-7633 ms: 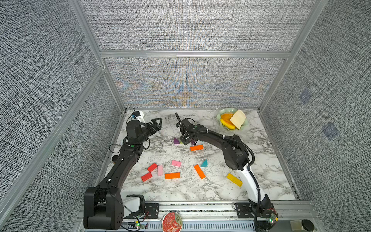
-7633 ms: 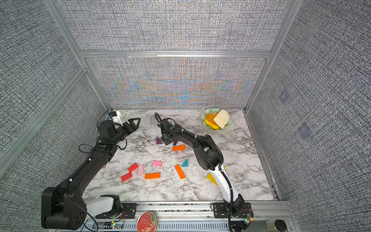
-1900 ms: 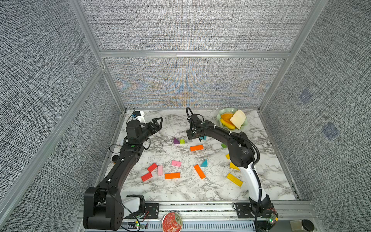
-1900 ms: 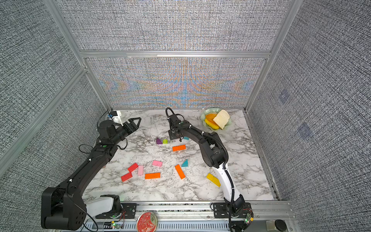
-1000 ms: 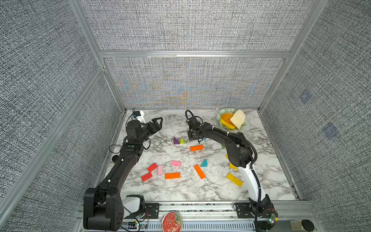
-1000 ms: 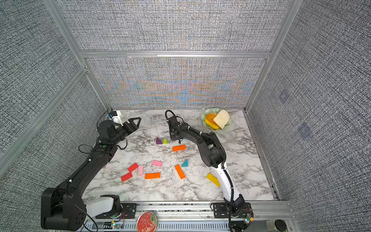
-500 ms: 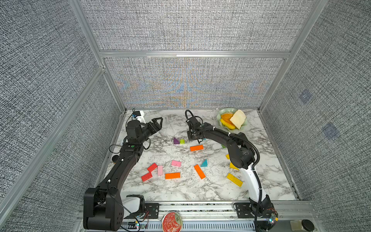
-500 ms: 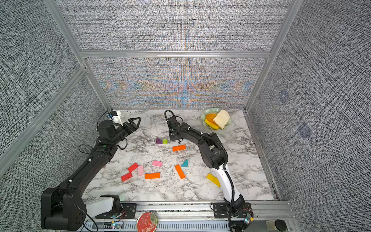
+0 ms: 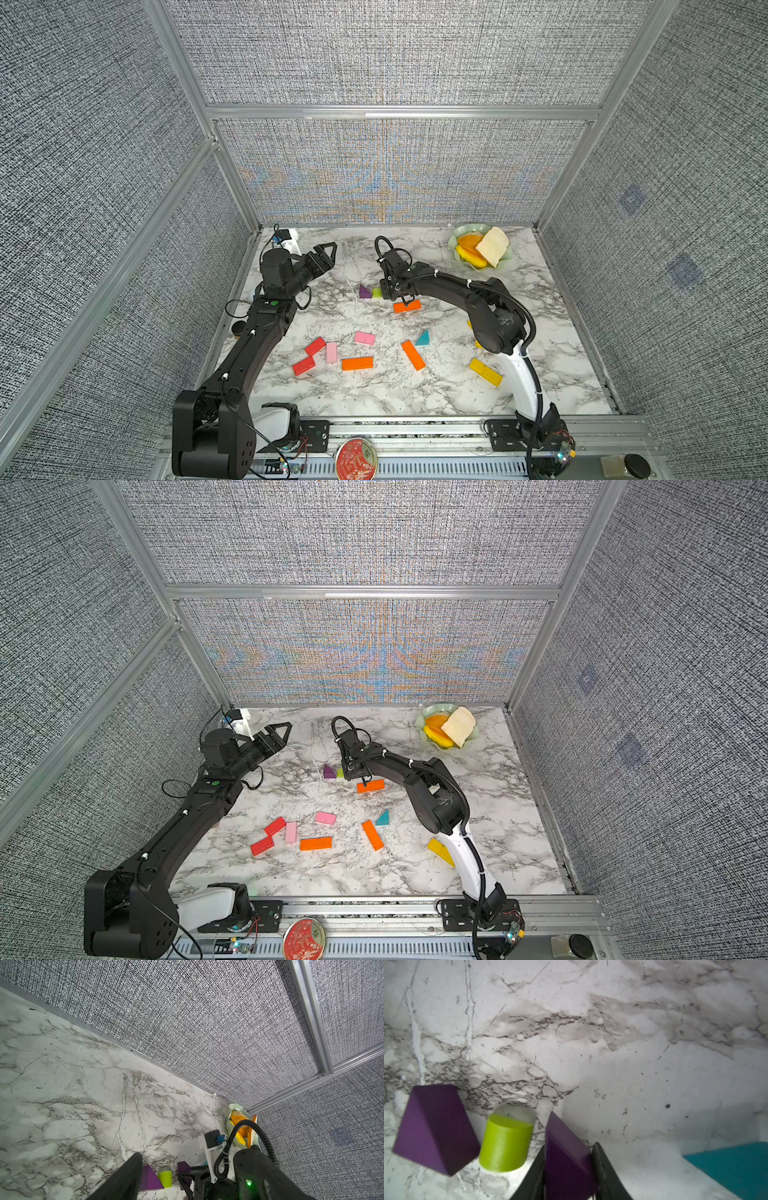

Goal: Assemble a carrot with building blocks
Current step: Move the building block to the center of the board.

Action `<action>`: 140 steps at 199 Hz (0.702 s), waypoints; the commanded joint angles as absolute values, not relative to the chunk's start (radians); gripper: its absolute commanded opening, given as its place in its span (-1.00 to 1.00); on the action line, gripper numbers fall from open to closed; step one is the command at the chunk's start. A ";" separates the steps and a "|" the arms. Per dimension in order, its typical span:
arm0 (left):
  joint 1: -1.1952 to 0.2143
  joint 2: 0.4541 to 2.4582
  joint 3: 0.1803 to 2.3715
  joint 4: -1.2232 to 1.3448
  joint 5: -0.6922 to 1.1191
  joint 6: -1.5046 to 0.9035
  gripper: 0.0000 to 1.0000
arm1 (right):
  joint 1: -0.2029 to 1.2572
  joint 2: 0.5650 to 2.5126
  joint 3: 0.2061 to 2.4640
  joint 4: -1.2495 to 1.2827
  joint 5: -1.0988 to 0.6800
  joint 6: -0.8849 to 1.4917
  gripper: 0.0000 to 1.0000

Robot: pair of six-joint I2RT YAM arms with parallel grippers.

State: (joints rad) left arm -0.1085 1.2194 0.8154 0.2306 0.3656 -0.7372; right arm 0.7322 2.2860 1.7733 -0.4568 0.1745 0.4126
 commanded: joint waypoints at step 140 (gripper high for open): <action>-0.109 1.214 0.812 0.247 0.365 -0.733 0.70 | 0.696 2.101 1.599 -0.438 0.108 0.364 -0.19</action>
State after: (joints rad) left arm -0.1089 1.2182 0.8154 0.2306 0.3656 -0.7372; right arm 0.7025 2.1101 1.6142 -0.4122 0.0380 0.4175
